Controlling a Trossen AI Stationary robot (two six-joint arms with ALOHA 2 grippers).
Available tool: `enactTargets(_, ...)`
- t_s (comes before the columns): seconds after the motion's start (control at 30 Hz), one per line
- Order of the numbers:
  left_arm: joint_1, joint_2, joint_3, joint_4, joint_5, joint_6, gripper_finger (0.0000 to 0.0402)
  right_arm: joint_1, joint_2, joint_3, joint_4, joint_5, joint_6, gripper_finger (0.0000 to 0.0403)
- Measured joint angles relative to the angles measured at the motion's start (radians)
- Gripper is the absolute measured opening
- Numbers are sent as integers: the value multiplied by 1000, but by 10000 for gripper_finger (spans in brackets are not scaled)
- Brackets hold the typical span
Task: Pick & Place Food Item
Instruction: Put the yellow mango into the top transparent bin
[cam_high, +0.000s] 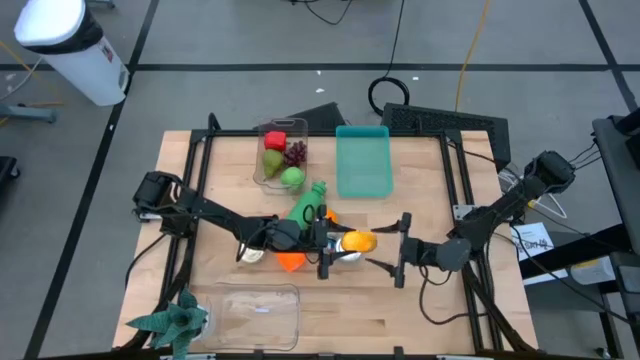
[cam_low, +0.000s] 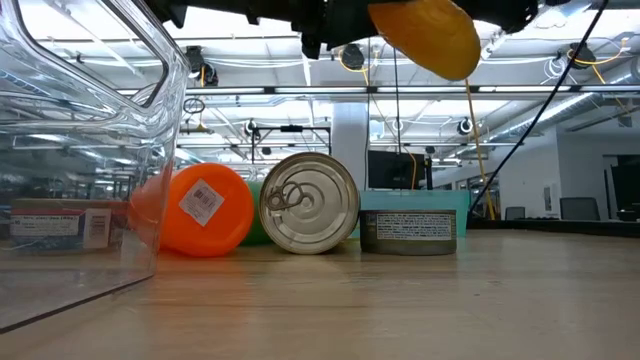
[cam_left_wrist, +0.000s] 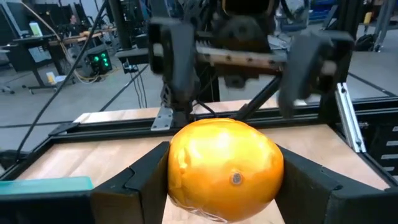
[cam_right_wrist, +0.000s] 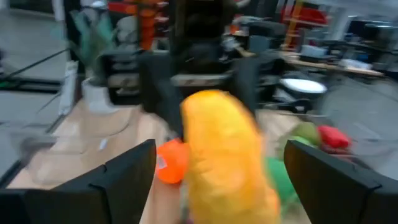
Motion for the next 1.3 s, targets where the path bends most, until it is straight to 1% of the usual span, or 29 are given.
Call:
enactTargets(0.1, 2, -13, 0, -11, -20, -1, 234, 37, -54, 0, -73, 69, 22, 334)
enactTargets(0.17, 7, -25, 0, -14, -26, -12, 234, 62, -87, 0, -114, 87, 42, 331)
enactTargets(0.27, 20, -47, -3, -44, -38, -30, 234, 95, -126, 0, -149, 93, 65, 328)
enactTargets(0.37, 39, -85, -11, -137, -90, -58, 234, 121, -143, 0, -151, 93, 66, 328)
enactTargets(0.5, 82, -141, -73, -179, -126, -115, 234, 138, -142, 0, -154, 93, 64, 327)
enactTargets(0.6, 114, -193, -161, -130, -135, -131, 234, 138, -139, 0, -156, 93, 66, 327)
enactTargets(0.77, 177, -281, -332, 67, -186, -150, 234, 137, -139, 0, -152, 93, 66, 327)
enactTargets(0.87, 213, -321, -417, 160, -255, -160, 234, 137, -139, -8, -150, 94, 67, 327)
enactTargets(0.93, 234, -339, -452, 182, -341, -179, 234, 135, -139, -18, -152, 94, 82, 327)
enactTargets(1.0, 254, -351, -489, 171, -448, -209, 234, 129, -139, -24, -147, 93, 94, 327)
enactTargets(1.03, 264, -351, -501, 163, -482, -232, 234, 127, -139, -29, -143, 94, 102, 327)
enactTargets(1.2, 296, -351, -550, 146, -549, -316, 234, 109, -139, -43, -113, 94, 105, 327)
enactTargets(1.3, 304, -351, -553, 109, -596, -329, 234, 103, -139, -45, -114, 93, 107, 327)
